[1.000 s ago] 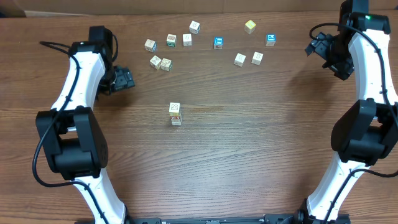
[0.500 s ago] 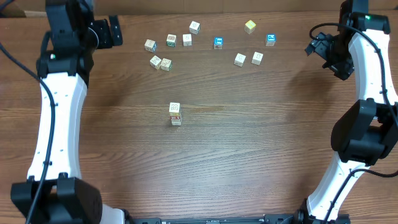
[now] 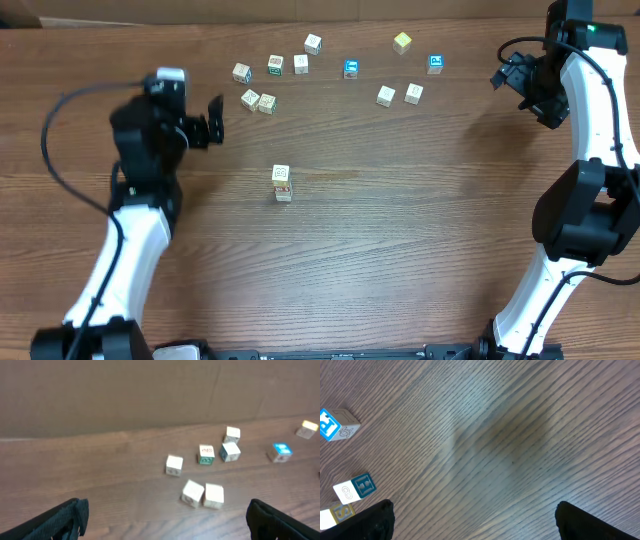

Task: Form a tower

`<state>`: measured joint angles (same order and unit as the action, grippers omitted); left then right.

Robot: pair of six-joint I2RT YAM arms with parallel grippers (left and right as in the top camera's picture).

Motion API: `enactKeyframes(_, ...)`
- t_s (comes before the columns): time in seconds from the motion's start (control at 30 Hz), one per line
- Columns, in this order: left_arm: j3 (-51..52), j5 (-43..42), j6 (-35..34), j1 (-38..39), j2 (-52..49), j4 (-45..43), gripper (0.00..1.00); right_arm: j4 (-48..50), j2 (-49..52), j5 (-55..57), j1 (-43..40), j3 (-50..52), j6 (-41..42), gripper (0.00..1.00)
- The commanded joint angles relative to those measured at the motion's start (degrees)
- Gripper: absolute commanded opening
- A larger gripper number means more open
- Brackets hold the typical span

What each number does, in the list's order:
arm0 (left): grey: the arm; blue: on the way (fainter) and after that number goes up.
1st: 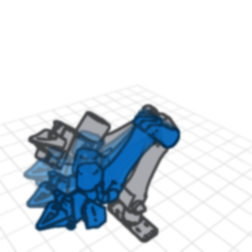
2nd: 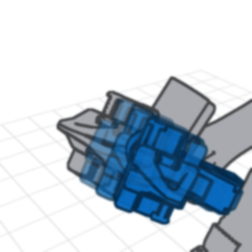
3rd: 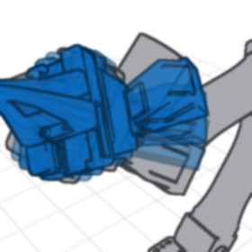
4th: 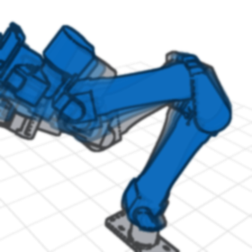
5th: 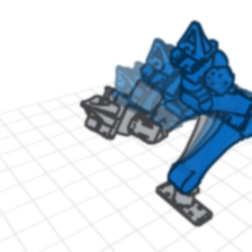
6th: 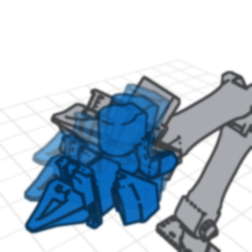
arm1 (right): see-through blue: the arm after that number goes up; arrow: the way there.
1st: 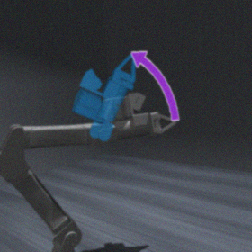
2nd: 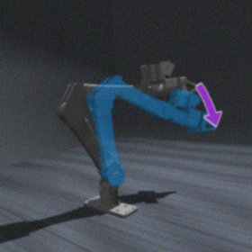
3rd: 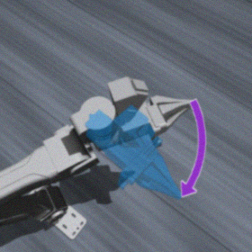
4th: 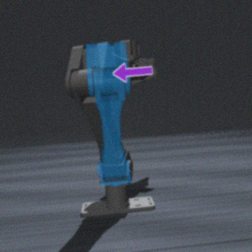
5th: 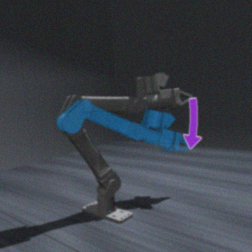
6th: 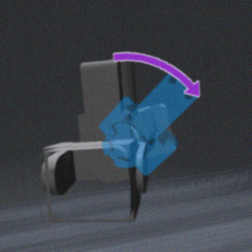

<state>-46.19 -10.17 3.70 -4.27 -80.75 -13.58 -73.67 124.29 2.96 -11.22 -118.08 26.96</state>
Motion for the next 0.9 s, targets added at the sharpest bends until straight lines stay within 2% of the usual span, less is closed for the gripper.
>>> enactKeyframes(0.0,8.94,-1.29,-4.07,-0.35,3.67,-5.18,1.00,0.15,-0.74,-0.07,0.00,-1.62,-0.24,1.00)
enactKeyframes(0.37,29.53,-1.20,-6.25,-0.31,13.88,-8.07,0.99,0.15,-0.74,-0.07,0.00,-1.62,-0.24,1.00)
enactKeyframes(0.57,36.44,0.31,-10.91,-0.31,18.73,-8.26,1.00,0.15,-0.74,-0.07,0.00,-1.62,-0.24,1.00)
enactKeyframes(0.87,45.92,1.40,-12.13,-0.31,30.36,-7.10,1.00,0.15,-0.74,-0.07,0.00,-1.62,-0.24,1.00)
